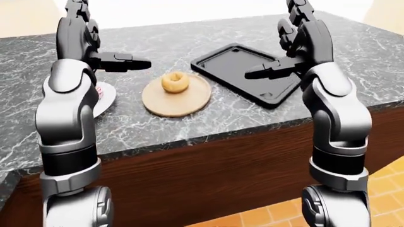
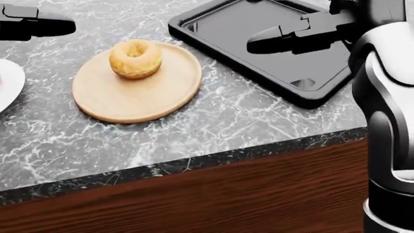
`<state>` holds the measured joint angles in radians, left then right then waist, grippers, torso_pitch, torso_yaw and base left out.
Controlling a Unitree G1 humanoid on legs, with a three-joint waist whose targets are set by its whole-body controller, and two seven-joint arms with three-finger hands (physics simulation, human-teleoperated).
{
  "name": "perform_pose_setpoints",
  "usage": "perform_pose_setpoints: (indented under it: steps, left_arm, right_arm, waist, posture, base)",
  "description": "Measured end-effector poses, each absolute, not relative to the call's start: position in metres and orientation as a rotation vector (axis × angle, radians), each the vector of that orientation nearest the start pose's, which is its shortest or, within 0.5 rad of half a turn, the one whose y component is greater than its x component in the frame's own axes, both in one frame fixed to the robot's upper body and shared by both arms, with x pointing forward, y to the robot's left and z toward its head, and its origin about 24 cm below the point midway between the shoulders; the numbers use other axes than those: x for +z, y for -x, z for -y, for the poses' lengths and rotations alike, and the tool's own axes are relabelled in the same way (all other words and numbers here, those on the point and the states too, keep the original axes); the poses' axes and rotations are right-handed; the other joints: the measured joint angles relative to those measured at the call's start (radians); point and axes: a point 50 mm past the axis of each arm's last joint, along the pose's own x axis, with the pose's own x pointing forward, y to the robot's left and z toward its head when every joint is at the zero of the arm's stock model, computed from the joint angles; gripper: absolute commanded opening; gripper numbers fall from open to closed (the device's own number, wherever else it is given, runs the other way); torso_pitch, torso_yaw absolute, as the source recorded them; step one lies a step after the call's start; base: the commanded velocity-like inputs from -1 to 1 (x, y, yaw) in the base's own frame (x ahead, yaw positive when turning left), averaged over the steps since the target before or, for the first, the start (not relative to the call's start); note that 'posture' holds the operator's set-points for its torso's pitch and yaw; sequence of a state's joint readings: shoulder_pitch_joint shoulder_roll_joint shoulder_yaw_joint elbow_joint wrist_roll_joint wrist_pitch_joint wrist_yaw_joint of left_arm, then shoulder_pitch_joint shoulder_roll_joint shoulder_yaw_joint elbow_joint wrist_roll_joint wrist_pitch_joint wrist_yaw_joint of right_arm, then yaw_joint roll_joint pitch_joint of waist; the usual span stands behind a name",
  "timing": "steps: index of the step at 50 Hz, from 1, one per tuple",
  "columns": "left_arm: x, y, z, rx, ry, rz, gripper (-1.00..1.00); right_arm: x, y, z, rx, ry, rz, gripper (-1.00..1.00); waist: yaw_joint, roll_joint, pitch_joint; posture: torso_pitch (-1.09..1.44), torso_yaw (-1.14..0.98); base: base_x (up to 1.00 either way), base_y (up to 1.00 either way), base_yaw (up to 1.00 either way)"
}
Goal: Move the dessert items from the plate to the tray.
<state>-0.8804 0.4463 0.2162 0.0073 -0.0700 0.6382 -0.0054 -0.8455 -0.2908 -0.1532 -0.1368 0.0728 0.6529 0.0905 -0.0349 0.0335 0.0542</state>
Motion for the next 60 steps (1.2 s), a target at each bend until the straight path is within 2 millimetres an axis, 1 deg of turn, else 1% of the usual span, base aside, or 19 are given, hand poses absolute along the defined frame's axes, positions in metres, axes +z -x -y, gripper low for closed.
perform_pose_setpoints:
  steps: [1,4,7,12,17,20,23,24,27,29,31,33,35,37,44,53,56,57,60]
  left_arm:
    - [0.287,-0.343,-0.227,0.189,-0.2,0.291,1.0]
    - [0.276,-0.344,-0.236,0.223,-0.193,0.243,1.0]
    - [0.262,-0.35,-0.235,0.219,-0.186,0.168,1.0]
    - [0.277,-0.346,-0.229,0.195,-0.196,0.239,1.0]
    - [0.281,-0.342,-0.232,0.211,-0.201,0.273,1.0]
    - [0.281,-0.343,-0.231,0.214,-0.201,0.271,1.0]
    - [0.274,-0.345,-0.227,0.193,-0.204,0.249,1.0]
    - [0.269,-0.347,-0.226,0.185,-0.202,0.231,1.0]
    - [0.262,-0.35,-0.222,0.162,-0.202,0.195,1.0]
    - [0.265,-0.349,-0.222,0.163,-0.201,0.203,1.0]
    - [0.271,-0.347,-0.224,0.174,-0.204,0.231,1.0]
    - [0.276,-0.345,-0.226,0.186,-0.207,0.257,1.0]
    - [0.276,-0.344,-0.23,0.203,-0.208,0.261,1.0]
    - [0.272,-0.346,-0.232,0.213,-0.208,0.239,1.0]
    - [0.276,-0.347,-0.228,0.198,-0.213,0.244,1.0]
    - [0.271,-0.348,-0.228,0.188,-0.217,0.22,1.0]
    - [0.267,-0.349,-0.227,0.184,-0.218,0.208,1.0]
    - [0.268,-0.349,-0.227,0.184,-0.219,0.21,1.0]
    - [0.274,-0.346,-0.227,0.187,-0.22,0.241,1.0]
  right_arm:
    - [0.281,-0.336,0.164,0.076,0.152,0.345,1.0]
    - [0.273,-0.336,0.153,0.127,0.165,0.33,1.0]
    - [0.269,-0.339,0.153,0.136,0.163,0.301,1.0]
    - [0.283,-0.333,0.162,0.094,0.154,0.373,1.0]
    - [0.276,-0.336,0.162,0.088,0.149,0.339,1.0]
    - [0.278,-0.335,0.164,0.081,0.132,0.35,1.0]
    - [0.275,-0.334,0.166,0.076,0.14,0.346,1.0]
    - [0.273,-0.334,0.167,0.078,0.137,0.339,1.0]
    - [0.263,-0.336,0.169,0.077,0.131,0.299,1.0]
    - [0.265,-0.336,0.168,0.081,0.132,0.301,1.0]
    - [0.273,-0.332,0.166,0.088,0.133,0.337,1.0]
    - [0.279,-0.329,0.164,0.096,0.137,0.375,1.0]
    - [0.278,-0.329,0.16,0.113,0.133,0.382,1.0]
    - [0.271,-0.333,0.158,0.124,0.123,0.344,1.0]
    - [0.273,-0.334,0.162,0.1,0.114,0.34,1.0]
    - [0.271,-0.335,0.163,0.101,0.102,0.332,1.0]
    - [0.267,-0.336,0.165,0.091,0.088,0.309,1.0]
    - [0.267,-0.335,0.165,0.089,0.085,0.309,1.0]
    - [0.273,-0.331,0.165,0.088,0.101,0.34,1.0]
  waist:
    - [0.013,0.029,-0.002]
    - [0.04,-0.019,0.014]
    - [0.053,-0.041,-0.004]
    - [0.052,-0.102,-0.01]
    - [0.049,-0.091,-0.02]
    - [0.04,-0.058,-0.007]
    - [0.026,-0.005,-0.006]
    - [0.024,0.001,-0.003]
    - [0.028,-0.025,-0.019]
    - [0.033,-0.028,-0.03]
    - [0.033,-0.009,-0.028]
    - [0.033,0.028,-0.028]
    - [0.044,0.027,-0.013]
    - [0.047,0.042,-0.002]
    - [0.026,0.002,0.0]
    - [0.046,-0.015,-0.003]
    - [0.049,0.022,-0.017]
    - [0.052,0.022,-0.023]
    - [0.051,-0.014,-0.008]
  posture:
    - [0.0,0.0]
    - [0.0,0.0]
    - [0.0,0.0]
    - [0.0,0.0]
    - [0.0,0.0]
    - [0.0,0.0]
    - [0.0,0.0]
    - [0.0,0.0]
    - [0.0,0.0]
    - [0.0,0.0]
    - [0.0,0.0]
    - [0.0,0.0]
    - [0.0,0.0]
    - [0.0,0.0]
    - [0.0,0.0]
    - [0.0,0.0]
    - [0.0,0.0]
    - [0.0,0.0]
    - [0.0,0.0]
  base:
    - [0.0,0.0,0.0]
    - [0.0,0.0,0.08]
    - [0.0,0.0,0.74]
    - [0.0,0.0,0.97]
    - [0.0,0.0,0.25]
    - [0.0,0.0,0.0]
    - [0.0,0.29,0.0]
    - [0.0,0.47,0.0]
    - [0.0,0.47,0.0]
    - [0.0,0.47,0.0]
    - [0.0,0.47,0.0]
    - [0.0,0.46,0.0]
    - [0.0,0.01,0.0]
    - [0.0,0.0,0.0]
    - [0.0,0.0,0.0]
    - [0.0,-0.11,0.0]
    - [0.01,-0.72,0.0]
    - [0.0,0.0,0.0]
    - [0.0,0.0,0.0]
